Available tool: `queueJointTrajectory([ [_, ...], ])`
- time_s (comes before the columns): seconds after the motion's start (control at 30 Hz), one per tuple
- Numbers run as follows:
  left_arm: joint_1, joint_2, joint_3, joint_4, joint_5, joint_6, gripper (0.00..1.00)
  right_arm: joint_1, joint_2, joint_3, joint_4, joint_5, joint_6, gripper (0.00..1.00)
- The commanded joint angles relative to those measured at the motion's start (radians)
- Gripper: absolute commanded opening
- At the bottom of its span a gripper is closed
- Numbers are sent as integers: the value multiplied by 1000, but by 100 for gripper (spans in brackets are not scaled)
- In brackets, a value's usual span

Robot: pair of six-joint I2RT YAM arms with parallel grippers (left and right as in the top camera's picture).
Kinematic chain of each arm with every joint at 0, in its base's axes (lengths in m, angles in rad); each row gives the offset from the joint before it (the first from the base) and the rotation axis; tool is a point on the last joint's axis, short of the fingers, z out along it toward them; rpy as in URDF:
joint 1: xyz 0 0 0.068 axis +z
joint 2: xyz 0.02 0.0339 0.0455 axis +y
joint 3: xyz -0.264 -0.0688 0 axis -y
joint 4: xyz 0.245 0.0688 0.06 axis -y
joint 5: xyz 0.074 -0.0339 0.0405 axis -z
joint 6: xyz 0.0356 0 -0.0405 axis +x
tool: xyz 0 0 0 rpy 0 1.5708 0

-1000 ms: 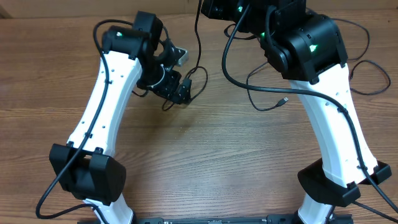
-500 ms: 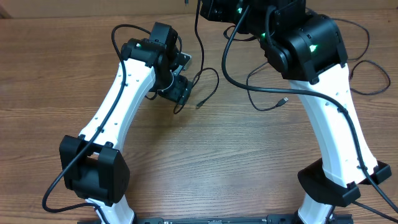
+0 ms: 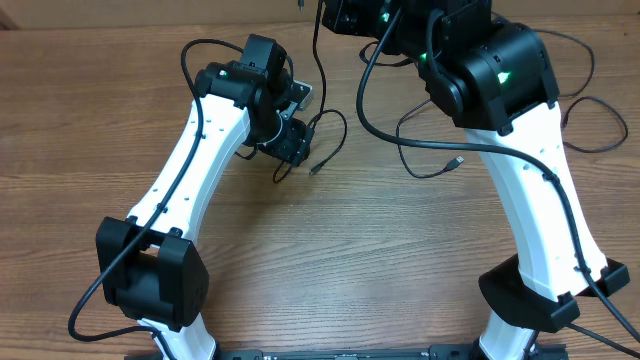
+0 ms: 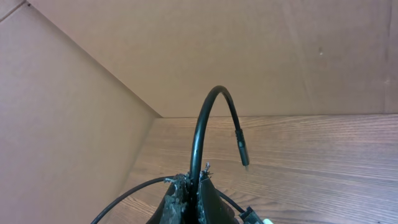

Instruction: Untangle cables

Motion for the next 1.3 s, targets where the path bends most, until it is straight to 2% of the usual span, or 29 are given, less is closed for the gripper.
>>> queueJointTrajectory([
  [0.0, -3, 10, -11, 1, 23, 27, 75, -1, -16, 18, 10, -3, 5, 4],
  [0.23, -5, 10, -71, 33, 23, 27, 74, -1, -16, 18, 10, -2, 5, 4],
  [0.53, -14, 10, -89, 79, 22, 27, 67, -1, -16, 18, 18, -6, 5, 4],
  [0.67, -16, 11, -89, 111, 20, 26, 57, -1, -16, 18, 17, -26, 8, 4],
  [0.77, -16, 15, -89, 117, 20, 26, 53, -1, -16, 18, 17, -29, 8, 4],
  [1.0, -16, 63, -89, 115, 20, 10, 32, -1, -16, 18, 16, -39, 8, 4],
  [1.1, -16, 85, -89, 109, 20, -8, 11, -1, -16, 18, 16, -39, 8, 4],
  [1.13, -15, 86, -89, 109, 19, -18, 7, -1, -16, 18, 16, -38, 8, 4],
  [1.27, -6, 86, -81, 111, 20, -57, 5, -1, -16, 18, 16, -37, 8, 4],
])
